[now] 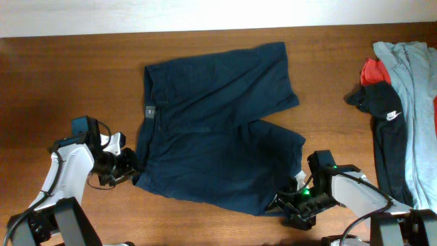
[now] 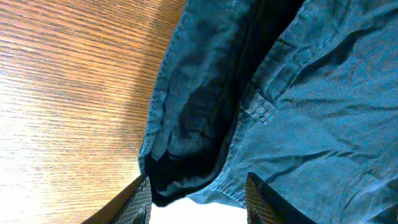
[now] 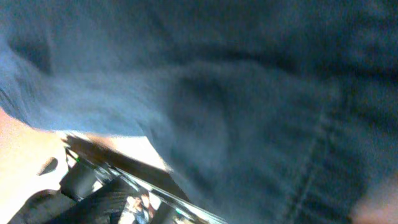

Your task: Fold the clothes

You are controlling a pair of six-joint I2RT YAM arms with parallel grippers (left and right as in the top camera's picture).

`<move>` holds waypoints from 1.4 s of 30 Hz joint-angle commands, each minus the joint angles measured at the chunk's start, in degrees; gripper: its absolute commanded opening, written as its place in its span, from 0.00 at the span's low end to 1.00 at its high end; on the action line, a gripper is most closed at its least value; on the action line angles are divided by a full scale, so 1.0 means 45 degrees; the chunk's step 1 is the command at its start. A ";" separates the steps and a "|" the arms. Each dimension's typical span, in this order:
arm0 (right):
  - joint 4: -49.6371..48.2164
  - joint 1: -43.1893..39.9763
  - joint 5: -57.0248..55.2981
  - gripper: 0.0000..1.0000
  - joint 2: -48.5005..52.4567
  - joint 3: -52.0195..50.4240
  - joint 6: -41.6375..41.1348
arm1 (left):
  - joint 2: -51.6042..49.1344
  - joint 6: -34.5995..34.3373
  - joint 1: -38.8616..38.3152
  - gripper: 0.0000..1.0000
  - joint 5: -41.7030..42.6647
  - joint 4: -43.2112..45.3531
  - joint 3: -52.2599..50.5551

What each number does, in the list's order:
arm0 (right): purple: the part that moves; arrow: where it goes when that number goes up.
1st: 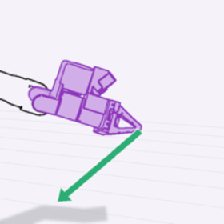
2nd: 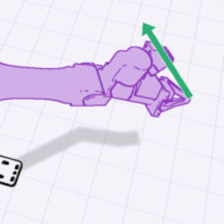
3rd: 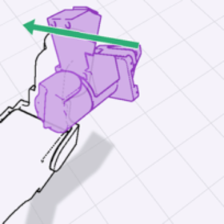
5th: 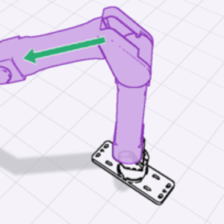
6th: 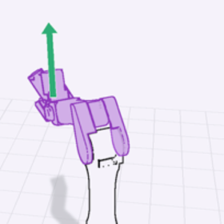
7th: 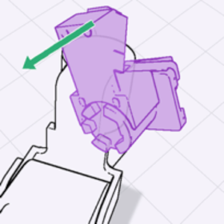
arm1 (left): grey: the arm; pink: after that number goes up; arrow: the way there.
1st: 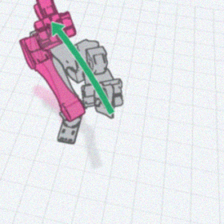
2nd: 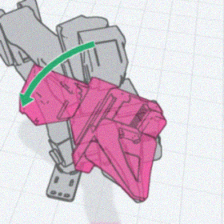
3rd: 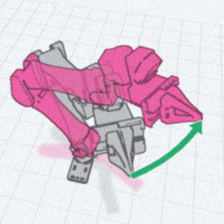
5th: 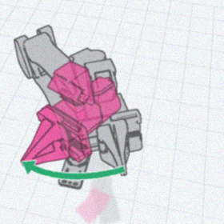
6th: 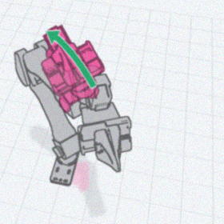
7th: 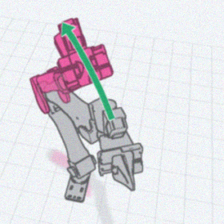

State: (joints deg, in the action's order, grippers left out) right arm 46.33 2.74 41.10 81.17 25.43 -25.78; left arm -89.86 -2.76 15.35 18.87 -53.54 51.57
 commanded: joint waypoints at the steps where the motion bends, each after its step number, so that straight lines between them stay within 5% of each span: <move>1: -0.1064 0.0053 -0.1588 0.61 0.0238 -0.0316 -0.0209 | 0.0165 0.0306 0.0005 0.49 0.0097 0.0015 -0.0204; 6: -0.0772 0.0039 -0.3371 0.72 0.0233 -0.0117 -0.0617 | 0.0165 0.0534 0.0005 0.49 0.0097 0.0131 -0.0432; 16: -0.0714 -0.1175 -0.3769 0.71 0.0233 0.0495 -0.1671 | 0.0165 0.0529 0.0005 0.50 0.0112 0.0461 -0.0432; 18: -0.0675 -0.1593 -0.3876 0.63 0.0233 0.0495 -0.1661 | 0.0165 0.0534 0.0005 0.50 0.0209 0.0466 -0.0432; 20: -0.0583 -0.1792 -0.3866 0.47 0.0233 0.0495 -0.1617 | 0.0165 0.0529 0.0005 0.50 0.0345 0.0491 -0.0432; 21: -0.0500 -0.1768 -0.3866 0.30 0.0233 0.0495 -0.1613 | 0.0165 0.0534 0.0005 0.50 0.0345 0.0534 -0.0432; 25: -0.0495 -0.1773 -0.3866 0.09 0.0233 0.0495 -0.1472 | 0.0165 0.0534 0.0005 0.50 0.0330 0.0515 -0.0437; 33: -0.0593 -0.1773 -0.3866 0.07 0.0233 0.0495 -0.1316 | 0.0165 0.0520 -0.0155 0.50 0.0340 0.1083 -0.1365; 42: -0.0622 -0.1773 -0.3789 0.07 0.0233 0.0495 -0.0699 | 0.0165 -0.0068 -0.0583 0.50 0.0287 0.4507 -0.2807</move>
State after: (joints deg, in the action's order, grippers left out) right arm 45.28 -4.73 30.70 81.34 27.97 -30.46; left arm -88.27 -2.42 13.13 20.64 -35.79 40.47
